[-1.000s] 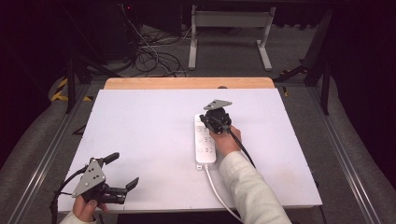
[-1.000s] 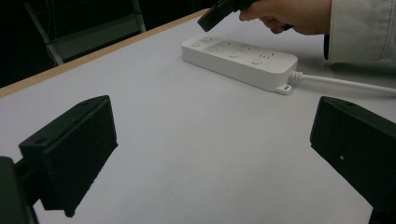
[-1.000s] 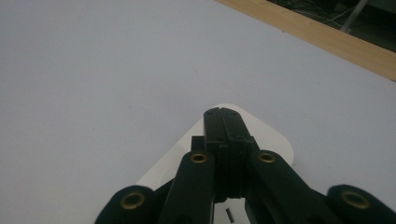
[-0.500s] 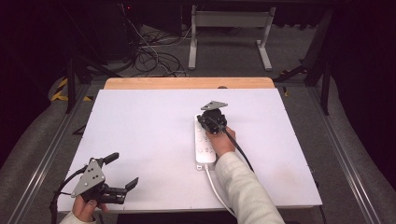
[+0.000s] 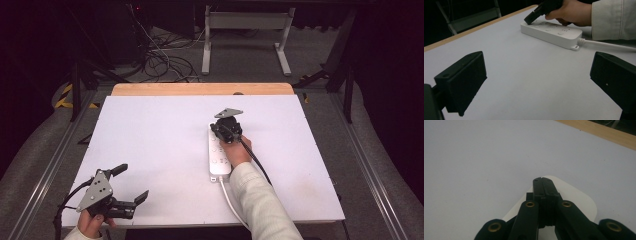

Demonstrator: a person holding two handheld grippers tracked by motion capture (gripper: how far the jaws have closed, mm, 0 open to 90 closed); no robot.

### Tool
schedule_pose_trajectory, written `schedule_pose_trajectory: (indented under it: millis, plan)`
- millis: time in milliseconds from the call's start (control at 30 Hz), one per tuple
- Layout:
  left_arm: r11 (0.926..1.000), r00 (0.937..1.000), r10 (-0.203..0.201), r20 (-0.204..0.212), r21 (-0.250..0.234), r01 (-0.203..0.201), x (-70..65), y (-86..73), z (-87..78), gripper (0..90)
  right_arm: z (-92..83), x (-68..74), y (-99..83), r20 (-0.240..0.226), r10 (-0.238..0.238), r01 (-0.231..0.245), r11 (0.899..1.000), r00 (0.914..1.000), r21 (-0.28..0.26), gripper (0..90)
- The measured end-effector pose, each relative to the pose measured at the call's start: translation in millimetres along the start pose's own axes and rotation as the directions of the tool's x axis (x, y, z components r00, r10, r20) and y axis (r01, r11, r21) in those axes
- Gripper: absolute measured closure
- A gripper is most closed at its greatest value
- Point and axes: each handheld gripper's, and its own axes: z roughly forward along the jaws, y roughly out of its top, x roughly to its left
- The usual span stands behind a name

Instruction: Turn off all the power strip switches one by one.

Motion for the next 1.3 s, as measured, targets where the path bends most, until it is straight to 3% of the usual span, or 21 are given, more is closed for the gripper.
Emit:
schedule_pose_trajectory:
  millis: [1300]
  plan:
    - [1.0,1.0,0.007,-0.001,0.002,-0.007,-1.0,0.3,-0.8,1.0,1.1,7.3,2.8,0.063,-0.008,0.006,0.999,0.998,0.036,90.0]
